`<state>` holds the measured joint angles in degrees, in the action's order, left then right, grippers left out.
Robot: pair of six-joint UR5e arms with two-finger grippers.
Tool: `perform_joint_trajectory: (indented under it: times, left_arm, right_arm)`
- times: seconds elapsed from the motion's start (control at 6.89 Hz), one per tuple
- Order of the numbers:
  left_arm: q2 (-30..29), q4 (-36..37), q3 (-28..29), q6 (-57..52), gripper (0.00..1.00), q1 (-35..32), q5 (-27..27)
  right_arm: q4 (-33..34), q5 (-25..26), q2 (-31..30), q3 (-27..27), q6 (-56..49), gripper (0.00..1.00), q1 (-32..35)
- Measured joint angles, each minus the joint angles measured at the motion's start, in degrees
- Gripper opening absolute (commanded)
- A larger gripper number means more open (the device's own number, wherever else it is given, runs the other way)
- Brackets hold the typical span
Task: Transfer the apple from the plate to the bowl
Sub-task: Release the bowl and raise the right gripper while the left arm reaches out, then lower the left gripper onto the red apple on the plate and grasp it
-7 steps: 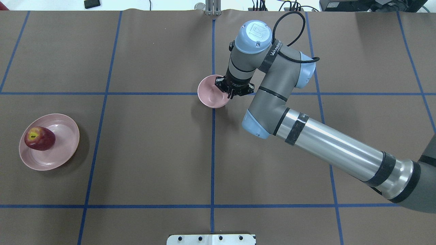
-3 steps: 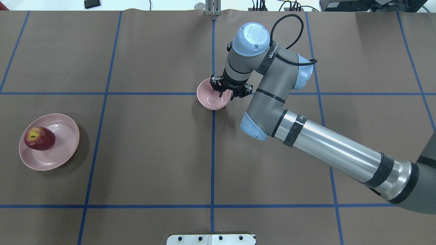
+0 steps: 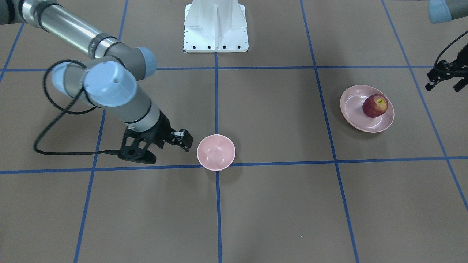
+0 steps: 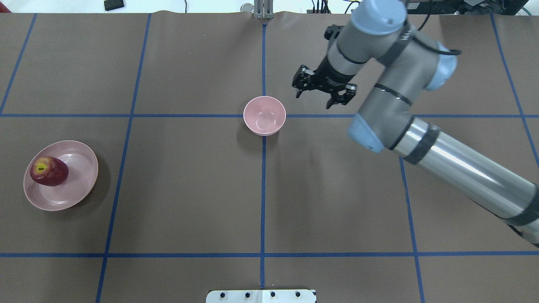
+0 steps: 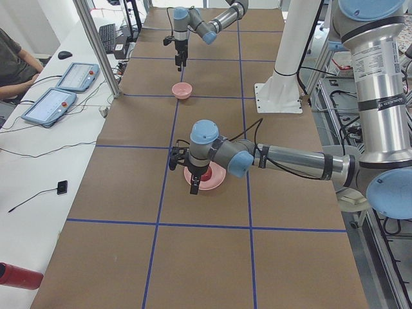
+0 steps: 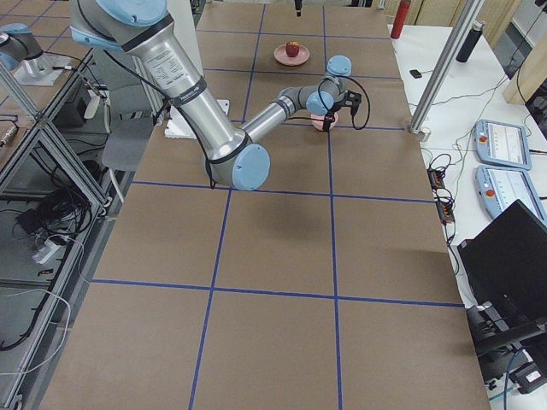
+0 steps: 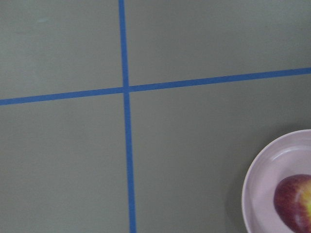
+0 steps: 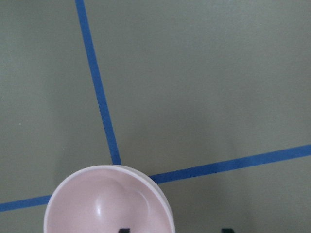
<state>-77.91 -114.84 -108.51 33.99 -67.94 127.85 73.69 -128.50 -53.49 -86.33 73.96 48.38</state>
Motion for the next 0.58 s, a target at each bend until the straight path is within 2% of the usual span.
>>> perform_joint_trajectory:
  times: [0.15, 0.29, 0.58]
  left_arm:
    - [-1.1, -2.5, 0.2, 5.0, 0.97, 5.7, -1.1]
    - [-2.0, -3.8, 0.3, 7.2, 0.97, 9.8, -2.3]
    - [-2.8, -4.5, 0.7, 7.9, 0.98, 14.2, -3.2]
  right_arm:
    - [0.1, -3.5, -6.2, -5.2, -4.6, 1.0, 3.1]
    - [0.1, -5.2, -9.5, -7.6, -7.9, 1.0, 4.7]
    - [0.1, -5.8, -11.3, -8.6, -9.7, 1.0, 5.4]
